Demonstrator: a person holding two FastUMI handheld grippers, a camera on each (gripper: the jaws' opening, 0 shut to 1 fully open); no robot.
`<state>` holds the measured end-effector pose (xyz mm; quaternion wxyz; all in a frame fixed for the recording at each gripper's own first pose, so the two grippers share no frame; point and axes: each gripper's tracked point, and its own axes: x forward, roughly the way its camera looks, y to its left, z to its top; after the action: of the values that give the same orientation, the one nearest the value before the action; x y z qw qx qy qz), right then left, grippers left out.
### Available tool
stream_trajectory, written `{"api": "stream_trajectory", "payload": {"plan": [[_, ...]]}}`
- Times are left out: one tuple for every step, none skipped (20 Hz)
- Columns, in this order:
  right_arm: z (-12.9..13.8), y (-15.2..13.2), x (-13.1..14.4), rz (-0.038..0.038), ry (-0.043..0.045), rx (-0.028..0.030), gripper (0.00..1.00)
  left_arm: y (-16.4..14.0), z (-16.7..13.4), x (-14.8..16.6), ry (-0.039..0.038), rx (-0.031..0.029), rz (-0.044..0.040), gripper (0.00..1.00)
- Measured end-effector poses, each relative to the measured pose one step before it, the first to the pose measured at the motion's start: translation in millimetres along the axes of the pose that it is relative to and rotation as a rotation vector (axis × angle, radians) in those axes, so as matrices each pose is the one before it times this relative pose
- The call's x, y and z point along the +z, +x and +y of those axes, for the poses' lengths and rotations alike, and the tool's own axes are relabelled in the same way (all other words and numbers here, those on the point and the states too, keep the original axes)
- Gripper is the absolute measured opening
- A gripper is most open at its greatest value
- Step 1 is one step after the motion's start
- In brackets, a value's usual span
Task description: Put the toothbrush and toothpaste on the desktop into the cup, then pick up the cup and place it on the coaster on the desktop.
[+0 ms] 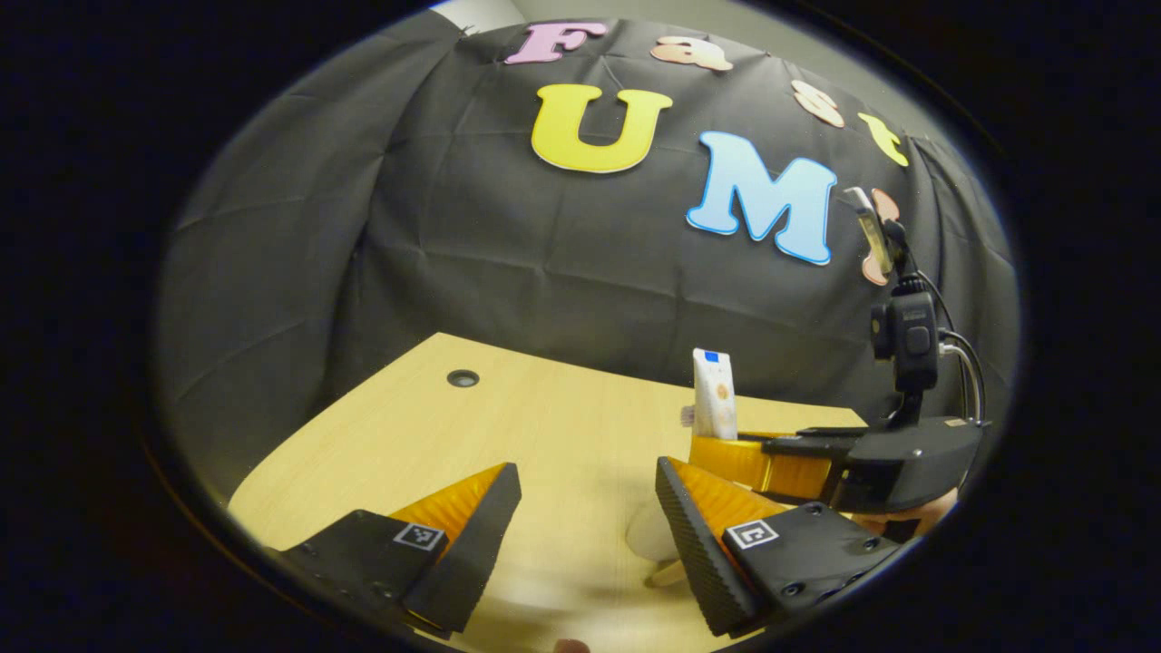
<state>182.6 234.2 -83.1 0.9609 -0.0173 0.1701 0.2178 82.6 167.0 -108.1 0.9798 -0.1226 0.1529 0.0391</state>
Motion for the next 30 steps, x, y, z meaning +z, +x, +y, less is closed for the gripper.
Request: {"api": "stream_trajectory", "payload": {"plan": [[0.88, 1.20, -3.29, 0.00793, -0.01098, -0.00089, 0.26, -0.26, 0.88, -0.33, -0.00195, 0.00131, 0.00114, 0.96], [0.92, -0.98, -2.74, 0.01330, -0.00645, 0.00242, 0.24, 0.36, 0.68, -0.16, -0.00194, 0.00189, 0.00184, 0.96], [1.10, 0.27, -3.38, 0.00705, -0.00321, 0.00208, 0.25, 0.24, 1.40, -1.15, -0.00147, 0.00278, 0.00203, 0.96], [-0.47, -1.46, -1.35, 0.00662, -0.00392, -0.00071, 0.25, 0.96, -0.02, -0.96, -0.00240, 0.00239, 0.00275, 0.92], [0.20, -3.57, -0.24, 0.00031, -0.00253, 0.00019, 0.22, 0.94, 1.01, -0.73, -0.00176, 0.00205, 0.00314, 0.97], [-1.17, -2.11, 1.82, -0.00519, -0.00482, -0.00709, 0.31, -0.27, 0.59, -0.25, -0.00223, 0.00165, 0.00135, 0.96], [0.24, -1.10, 2.00, -0.00878, -0.00035, 0.00184, 0.31, -1.63, 0.53, -0.37, -0.00107, 0.00144, 0.00152, 0.96], [-1.19, -1.94, 1.30, 0.00021, 0.00404, -0.00314, 0.35, -0.10, -0.56, -0.20, 0.00043, 0.00171, 0.00089, 0.96], [-0.84, -0.34, -0.45, 0.00202, 0.00322, -0.00305, 0.35, 0.61, -0.41, -0.31, 0.00135, 0.00113, 0.00047, 0.96], [3.04, -1.13, 0.21, 0.00466, 0.00804, 0.01680, 0.36, 0.22, -0.53, 0.68, 0.00127, 0.00209, -0.00058, 0.96], [0.51, -1.84, -0.40, 0.00194, 0.00271, 0.00465, 0.52, -0.30, -0.36, 0.24, 0.00110, -0.00020, -0.00073, 0.96], [-2.20, -2.52, 3.08, -0.00755, -0.00504, -0.00649, 0.69, -0.08, -0.95, -0.22, 0.00235, 0.00118, 0.00131, 0.96], [-0.64, -1.61, 3.16, -0.00917, -0.00211, -0.00085, 0.69, -0.24, -1.38, 0.12, 0.00255, -0.00108, 0.00115, 0.96], [-0.23, -3.02, 3.69, -0.00849, 0.00337, 0.00057, 0.72, -1.57, -1.84, 0.94, 0.00242, -0.00041, 0.00058, 0.96], [0.64, -3.34, 3.18, -0.00983, 0.00472, 0.00355, 0.73, 1.55, -2.02, -0.82, 0.00343, -0.00088, 0.00057, 0.96], [-1.49, -4.72, 4.29, -0.01003, 0.00359, -0.00250, 0.76, 0.04, -2.39, 0.49, 0.00294, -0.00169, -0.00084, 0.96], [-0.86, -4.58, 3.76, -0.01026, 0.00560, 0.00307, 0.77, -0.28, -3.36, 1.77, 0.00323, -0.00416, 0.00116, 0.96], [-1.52, -6.59, 4.42, -0.00826, 0.00777, 0.00064, 0.76, -0.86, -4.02, 0.33, 0.00403, -0.00510, 0.00249, 0.96], [-2.90, -5.38, 4.43, -0.01023, 0.00924, -0.00102, 0.76, -0.51, -3.49, -1.16, 0.00321, -0.00622, 0.00242, 0.96], [-3.86, -7.47, 4.38, -0.01119, 0.00728, -0.00308, 0.76, 0.53, -4.09, -0.76, 0.00094, -0.00730, 0.00222, 0.96], [-4.55, -6.90, 3.51, -0.01185, 0.00742, -0.00499, 0.76, 0.47, -4.56, -0.03, 0.00040, -0.00565, 0.00357, 0.96], [-5.70, -7.41, 3.09, -0.00882, 0.00680, -0.00573, 0.76, 0.09, -4.32, -1.35, 0.00196, -0.00373, 0.00511, 0.96], [-6.50, -7.28, 2.77, -0.00858, 0.00646, -0.00740, 0.76, 0.47, -3.92, -1.51, 0.00177, -0.00379, 0.00460, 0.97], [-6.74, -6.88, 3.11, -0.00850, 0.00502, -0.00869, 0.76, 0.79, -3.89, -0.94, 0.00197, -0.00487, 0.00596, 0.97], [-8.33, -6.14, 2.72, -0.01030, 0.00385, -0.01127, 0.76, -0.36, -4.25, -0.10, 0.00306, -0.00354, 0.00494, 0.96], [-8.41, -6.68, 3.07, -0.00817, 0.00393, -0.01372, 0.76, -0.06, -4.09, -1.29, 0.00280, -0.00302, 0.00429, 0.96], [-8.21, -5.94, 1.78, -0.00846, 0.00420, -0.01130, 0.76, -1.00, -3.93, -1.72, 0.00413, -0.00527, 0.00567, 0.96], [-8.55, -5.15, 2.25, -0.00708, 0.00369, -0.01365, 0.76, 1.09, -4.95, -0.71, 0.00585, -0.00364, 0.00701, 0.96], [-8.65, -4.37, 0.73, -0.00510, 0.00458, -0.01264, 0.76, 0.76, -5.39, -1.84, 0.00634, -0.00656, 0.00841, 0.96], [-7.48, -3.85, 1.08, -0.00406, 0.00529, -0.01006, 0.76, -0.15, -5.12, -1.42, 0.00517, -0.00767, 0.00787, 0.96]]}}
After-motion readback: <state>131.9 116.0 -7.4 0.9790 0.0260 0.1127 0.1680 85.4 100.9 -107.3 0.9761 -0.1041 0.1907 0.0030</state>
